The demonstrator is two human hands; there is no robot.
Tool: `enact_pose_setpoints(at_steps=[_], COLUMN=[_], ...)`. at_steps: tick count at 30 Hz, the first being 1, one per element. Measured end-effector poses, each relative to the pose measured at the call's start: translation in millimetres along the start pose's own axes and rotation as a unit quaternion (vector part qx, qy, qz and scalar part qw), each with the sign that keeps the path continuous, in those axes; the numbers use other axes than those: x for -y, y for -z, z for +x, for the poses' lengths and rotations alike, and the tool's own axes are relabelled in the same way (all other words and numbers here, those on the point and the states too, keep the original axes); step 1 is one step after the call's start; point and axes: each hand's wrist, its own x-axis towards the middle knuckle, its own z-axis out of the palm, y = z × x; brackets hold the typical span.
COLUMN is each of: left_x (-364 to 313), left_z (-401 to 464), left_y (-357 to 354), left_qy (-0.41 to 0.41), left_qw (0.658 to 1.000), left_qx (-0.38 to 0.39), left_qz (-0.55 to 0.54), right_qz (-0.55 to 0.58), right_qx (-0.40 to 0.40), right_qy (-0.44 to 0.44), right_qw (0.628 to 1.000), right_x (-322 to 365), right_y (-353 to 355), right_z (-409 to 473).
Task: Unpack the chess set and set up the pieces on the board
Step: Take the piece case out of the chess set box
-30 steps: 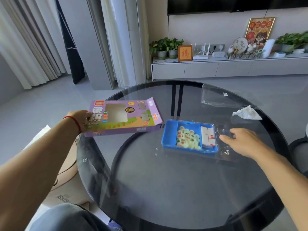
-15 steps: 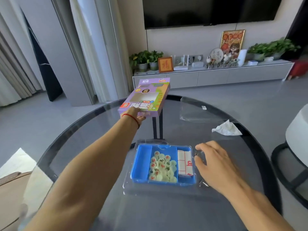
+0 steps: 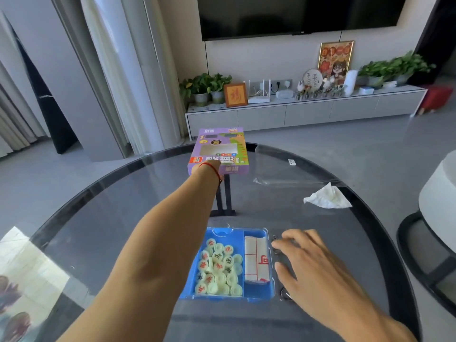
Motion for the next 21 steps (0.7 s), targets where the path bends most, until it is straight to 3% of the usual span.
enact_pose_setpoints(at_steps=[5,7,9,11,13,15,17,18,21], left_x=[-19.5,-14.6,-1.1,17.4,39.8,60.8,77.3,83.8,96.9], left_z=[-88.4,-113.5,-142.1,-172.9,-199.0,-219.1,-231.5,-232.8,-227.4], left_y=[23.3,45.1,76.1,119.4,169.1,214.9,248.7,259.2,270.5], left_qy=[0.017,-0.058,-0.229,-0.365,-0.431,-0.473,-0.472,-0.449,-0.379], left_qw=[0.995,0.983,0.919,0.798,0.679,0.598,0.550,0.542,0.565], left_qx=[0.065,0.074,0.062,0.064,0.054,0.016,-0.023,-0.032,0.001], left_qz=[0.074,0.157,0.314,0.476,0.592,0.647,0.689,0.710,0.733], right_qz=[-0.003,-0.009,-0.013,-0.009,-0.030,-0.040,-0.033,-0.020,0.005], right_qx=[0.017,0.018,0.019,0.025,0.007,-0.042,-0.097,-0.104,-0.038], right_qy=[0.010,0.020,0.023,0.015,0.003,-0.017,-0.004,0.019,0.058], right_qw=[1.000,1.000,0.999,1.000,1.000,0.998,0.995,0.994,0.998], right_x=[3.8,7.6,13.0,23.3,37.1,51.0,68.7,78.7,107.8], right_y=[-9.0,-14.3,-18.4,-18.4,-16.1,-13.6,-13.3,-15.3,-30.5], right_z=[0.9,0.8,0.4,-1.1,-2.5,-1.0,7.0,13.4,38.5])
